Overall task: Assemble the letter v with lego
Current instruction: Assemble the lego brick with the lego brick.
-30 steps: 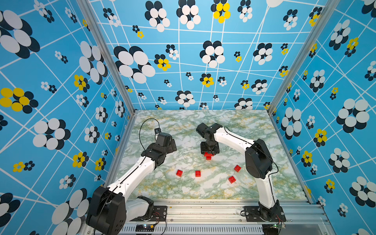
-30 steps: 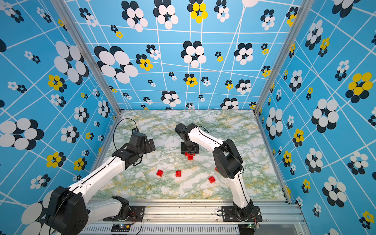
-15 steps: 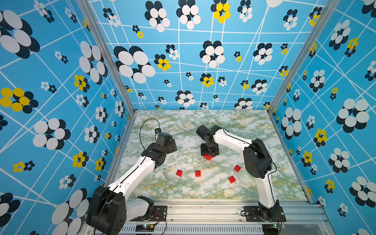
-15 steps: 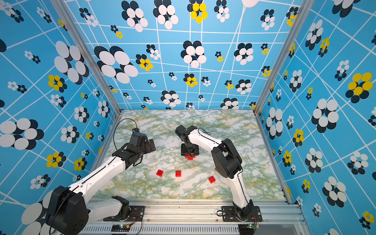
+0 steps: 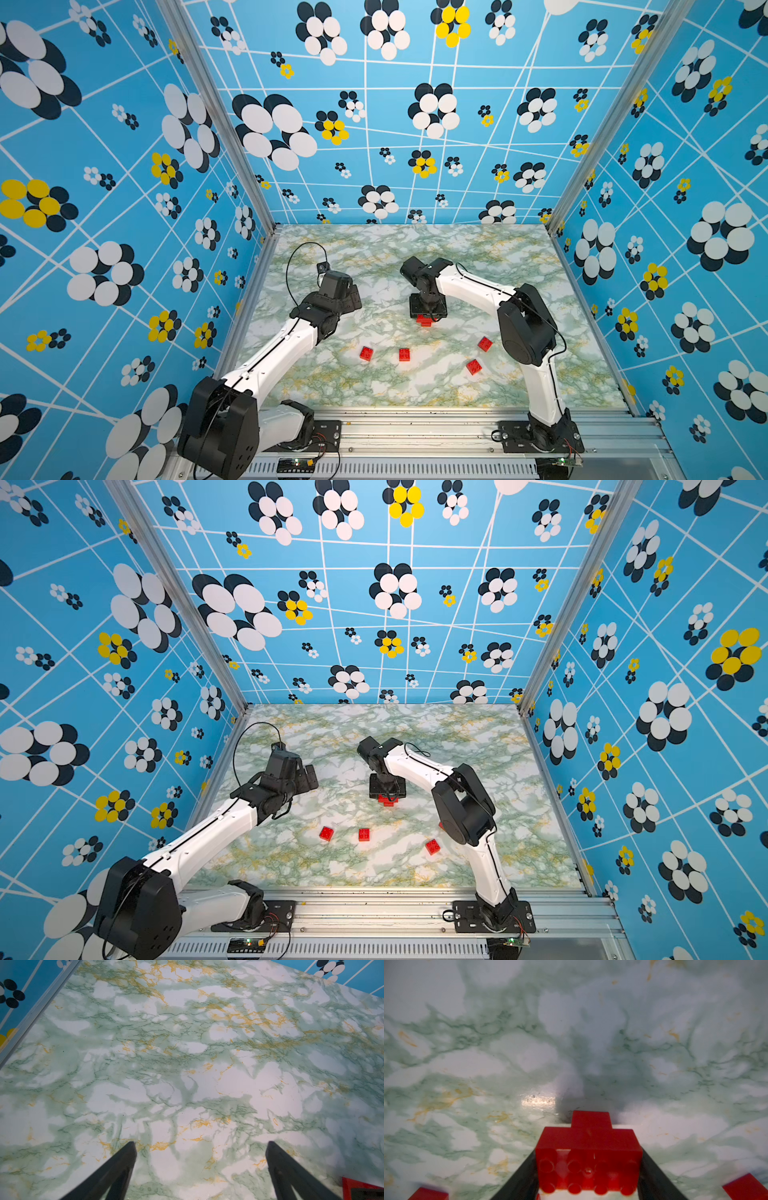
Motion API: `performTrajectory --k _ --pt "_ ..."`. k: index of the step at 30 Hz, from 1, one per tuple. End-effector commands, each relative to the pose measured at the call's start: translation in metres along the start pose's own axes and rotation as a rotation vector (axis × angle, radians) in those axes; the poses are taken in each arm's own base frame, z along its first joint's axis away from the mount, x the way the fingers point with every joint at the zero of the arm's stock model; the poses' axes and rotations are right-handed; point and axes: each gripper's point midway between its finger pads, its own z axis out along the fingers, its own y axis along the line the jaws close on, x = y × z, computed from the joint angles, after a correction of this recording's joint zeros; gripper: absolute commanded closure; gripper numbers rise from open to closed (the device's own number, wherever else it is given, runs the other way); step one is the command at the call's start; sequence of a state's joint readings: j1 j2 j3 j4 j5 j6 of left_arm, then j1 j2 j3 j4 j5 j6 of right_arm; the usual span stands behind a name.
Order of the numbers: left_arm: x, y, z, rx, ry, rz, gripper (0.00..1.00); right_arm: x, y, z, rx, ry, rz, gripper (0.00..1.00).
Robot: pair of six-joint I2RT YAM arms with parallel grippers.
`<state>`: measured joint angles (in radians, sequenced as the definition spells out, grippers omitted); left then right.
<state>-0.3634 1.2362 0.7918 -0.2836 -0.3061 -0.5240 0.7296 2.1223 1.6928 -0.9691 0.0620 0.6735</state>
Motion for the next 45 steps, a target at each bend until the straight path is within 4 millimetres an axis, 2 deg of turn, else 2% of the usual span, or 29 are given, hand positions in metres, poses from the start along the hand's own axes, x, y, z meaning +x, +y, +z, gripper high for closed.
performTrajectory --k 1,3,8,15,21,27,36,39,40,45 --pt "0.003 -0.004 0.002 0.011 0.005 0.008 0.01 0.015 -0.004 0.015 0.041 0.033 0.009 0.55" --pt "0.002 -0.004 0.002 0.01 0.004 0.007 0.01 0.017 -0.006 0.014 0.043 0.03 0.018 0.58" --pt "0.004 -0.004 0.003 0.011 0.007 0.008 0.01 0.022 -0.009 0.018 0.057 0.036 0.026 0.58" --pt "0.004 -0.004 0.001 0.009 0.006 0.01 0.01 0.014 -0.018 0.01 0.089 0.027 0.017 0.58" --pt "0.004 -0.004 0.001 0.01 0.005 0.008 0.01 0.015 -0.022 0.012 0.101 0.032 0.014 0.58" --pt "0.003 -0.005 0.001 0.015 0.003 0.005 0.01 0.017 -0.016 0.014 0.085 0.036 0.009 0.58" --pt "0.003 -0.006 0.001 0.015 0.005 0.008 0.01 0.026 -0.017 0.034 0.091 0.082 -0.004 0.59" --pt "0.004 -0.006 0.001 0.016 0.009 0.007 0.01 0.023 -0.012 0.034 0.069 0.069 0.004 0.58" --pt "0.005 -0.006 0.002 0.016 0.013 0.008 0.01 0.029 -0.016 0.04 0.08 0.083 0.005 0.58" --pt "0.006 -0.008 0.003 0.021 0.018 0.009 0.01 0.032 -0.015 0.045 0.062 0.092 0.016 0.55"
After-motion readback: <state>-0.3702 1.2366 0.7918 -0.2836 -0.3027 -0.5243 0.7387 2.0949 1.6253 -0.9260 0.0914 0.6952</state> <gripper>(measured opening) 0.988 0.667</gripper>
